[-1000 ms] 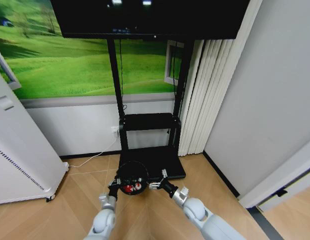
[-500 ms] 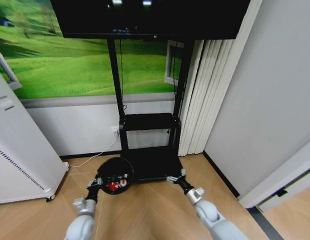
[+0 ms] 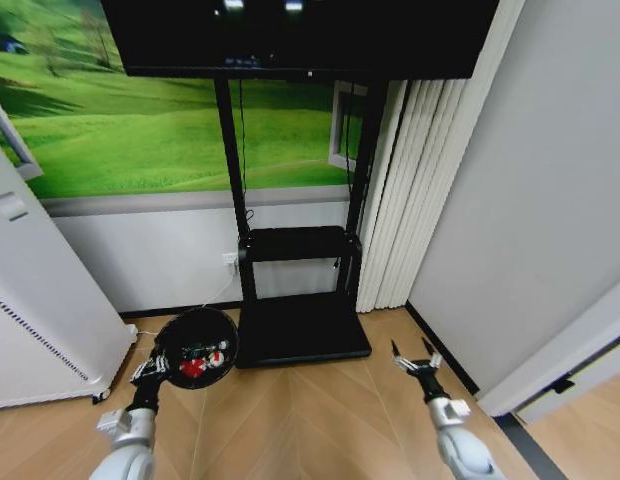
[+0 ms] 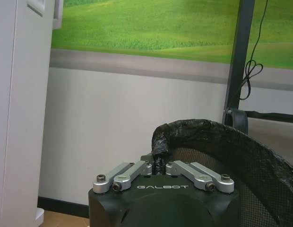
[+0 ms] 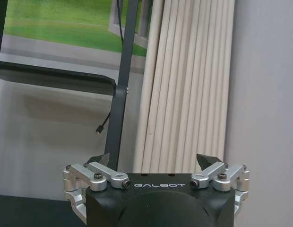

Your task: Pick up the trash bin and place the garbage on the floor into it.

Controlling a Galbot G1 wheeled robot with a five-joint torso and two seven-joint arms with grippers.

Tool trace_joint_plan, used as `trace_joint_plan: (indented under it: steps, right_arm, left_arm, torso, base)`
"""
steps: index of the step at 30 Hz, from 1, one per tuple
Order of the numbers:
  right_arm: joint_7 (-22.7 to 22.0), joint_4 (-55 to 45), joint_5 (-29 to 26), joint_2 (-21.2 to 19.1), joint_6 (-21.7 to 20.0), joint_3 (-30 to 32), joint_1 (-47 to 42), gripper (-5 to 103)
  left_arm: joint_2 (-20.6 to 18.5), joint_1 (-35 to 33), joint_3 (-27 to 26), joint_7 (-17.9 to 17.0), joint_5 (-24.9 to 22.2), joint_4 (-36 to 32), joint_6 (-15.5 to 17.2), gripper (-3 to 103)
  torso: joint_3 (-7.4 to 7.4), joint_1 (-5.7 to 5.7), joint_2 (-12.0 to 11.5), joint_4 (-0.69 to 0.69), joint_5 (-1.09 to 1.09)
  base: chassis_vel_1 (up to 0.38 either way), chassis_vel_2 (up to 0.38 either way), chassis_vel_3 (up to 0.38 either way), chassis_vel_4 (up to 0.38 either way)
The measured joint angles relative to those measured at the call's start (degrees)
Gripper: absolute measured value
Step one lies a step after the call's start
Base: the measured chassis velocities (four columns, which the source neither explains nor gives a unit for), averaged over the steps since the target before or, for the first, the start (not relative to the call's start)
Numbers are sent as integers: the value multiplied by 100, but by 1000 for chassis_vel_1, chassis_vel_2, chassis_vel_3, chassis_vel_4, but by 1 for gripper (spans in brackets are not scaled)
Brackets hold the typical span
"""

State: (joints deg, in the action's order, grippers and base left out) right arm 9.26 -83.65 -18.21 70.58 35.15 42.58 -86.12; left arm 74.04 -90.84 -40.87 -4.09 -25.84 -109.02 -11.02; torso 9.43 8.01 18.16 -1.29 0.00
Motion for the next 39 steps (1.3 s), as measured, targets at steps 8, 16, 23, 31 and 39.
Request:
trace_joint_plan:
  steps: [8, 16, 23, 31, 39]
  right_arm:
    - [191, -194, 173, 254, 306, 433, -449, 100]
    - [269, -336, 30, 251, 387, 591, -630, 100]
    - [322, -284, 84, 335, 398, 545, -644, 100]
    - [327, -227, 157, 331, 425, 469, -612, 100]
    - [358, -128, 176, 278, 463, 392, -536, 100]
  left_arm:
    - [188, -134, -107, 56, 244, -20, -138, 7]
    - [225, -319, -235, 137, 254, -36, -281, 7]
    - [215, -335, -266, 158, 342, 13, -317, 7]
    - [228, -317, -218, 160, 399, 27, -322, 7]
    - [249, -326, -177, 141, 373, 16, -311, 7]
  torso:
    - [0, 0, 0, -1, 1]
    - [1, 0, 0, 0, 0]
    - [1, 1, 0, 1, 1]
    - [1, 1, 0, 0, 2]
    - [1, 1, 0, 0, 2]
  base:
    - [0, 0, 0, 0]
    - [0, 0, 0, 0]
    - [10, -7, -10, 10]
    - [131, -136, -131, 140]
    - [234, -234, -231, 243]
